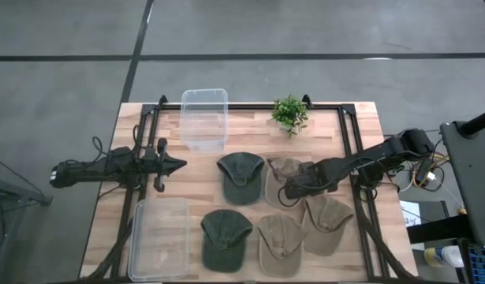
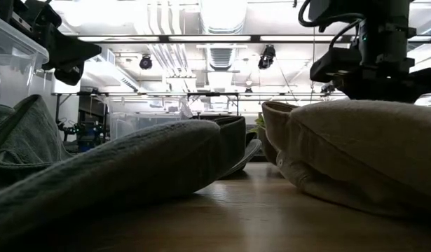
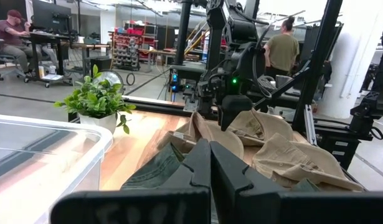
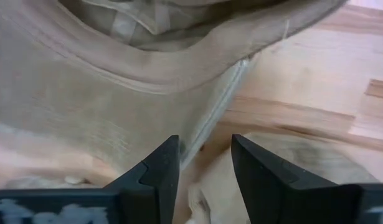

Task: Pick & Place hat
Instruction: Put the top brown cap into the top transparent bin

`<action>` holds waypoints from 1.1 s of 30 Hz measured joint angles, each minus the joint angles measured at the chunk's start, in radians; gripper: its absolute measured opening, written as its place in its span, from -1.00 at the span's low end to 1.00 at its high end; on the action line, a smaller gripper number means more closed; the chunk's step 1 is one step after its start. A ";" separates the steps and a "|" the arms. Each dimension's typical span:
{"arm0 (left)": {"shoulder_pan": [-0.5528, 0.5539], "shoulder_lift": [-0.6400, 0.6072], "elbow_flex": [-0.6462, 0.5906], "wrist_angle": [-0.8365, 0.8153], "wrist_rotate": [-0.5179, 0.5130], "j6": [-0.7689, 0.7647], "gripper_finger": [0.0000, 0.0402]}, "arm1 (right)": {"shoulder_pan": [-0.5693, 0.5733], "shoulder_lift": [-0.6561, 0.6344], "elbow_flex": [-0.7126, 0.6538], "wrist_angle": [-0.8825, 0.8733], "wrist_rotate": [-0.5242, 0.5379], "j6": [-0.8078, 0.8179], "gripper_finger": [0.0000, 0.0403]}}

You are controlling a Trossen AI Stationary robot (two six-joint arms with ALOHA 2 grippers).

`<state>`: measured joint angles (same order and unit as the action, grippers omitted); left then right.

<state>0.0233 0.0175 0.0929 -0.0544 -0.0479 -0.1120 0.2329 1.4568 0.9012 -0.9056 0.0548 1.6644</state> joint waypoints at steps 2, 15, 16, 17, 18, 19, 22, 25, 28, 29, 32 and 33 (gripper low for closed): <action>0.000 0.000 0.000 0.000 0.000 0.000 -1.00 | 0.000 -0.003 -0.005 0.027 0.004 -0.010 -0.34; 0.000 0.000 0.000 0.000 -0.004 0.000 -1.00 | -0.010 -0.001 -0.006 0.076 0.053 -0.047 -0.57; 0.000 0.000 0.000 0.000 -0.004 0.000 -1.00 | -0.011 -0.001 -0.006 0.076 0.053 -0.049 -0.62; 0.000 0.000 0.000 0.000 -0.004 0.000 -1.00 | -0.011 -0.001 -0.006 0.076 0.053 -0.052 -0.69; 0.000 0.000 0.000 0.000 -0.004 0.000 -1.00 | -0.011 -0.001 -0.006 0.078 0.054 -0.056 -0.75; 0.000 0.000 0.000 0.000 -0.003 0.000 -1.00 | -0.012 -0.002 -0.006 0.080 0.054 -0.059 -0.83; 0.000 0.000 0.000 0.000 -0.003 0.000 -1.00 | -0.011 -0.003 -0.006 0.088 0.053 -0.070 -0.92; 0.000 0.000 0.000 0.000 -0.003 0.000 -1.00 | -0.011 -0.005 -0.006 0.088 0.053 -0.071 -0.93; 0.000 0.000 0.000 0.000 -0.003 0.000 -1.00 | -0.011 -0.013 -0.001 0.082 0.053 -0.076 -0.93; 0.000 0.000 0.000 0.000 -0.003 0.000 -1.00 | -0.011 -0.018 0.005 0.077 0.053 -0.078 -0.94; 0.000 0.000 0.000 0.000 -0.003 0.000 -1.00 | -0.011 -0.035 0.027 0.064 0.063 -0.090 -0.94; 0.000 0.000 0.000 0.000 -0.003 0.000 -1.00 | -0.011 -0.044 0.036 0.058 0.072 -0.091 -0.94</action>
<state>0.0234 0.0176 0.0925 -0.0544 -0.0505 -0.1121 0.2214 1.4125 0.9374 -0.8474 0.1264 1.5730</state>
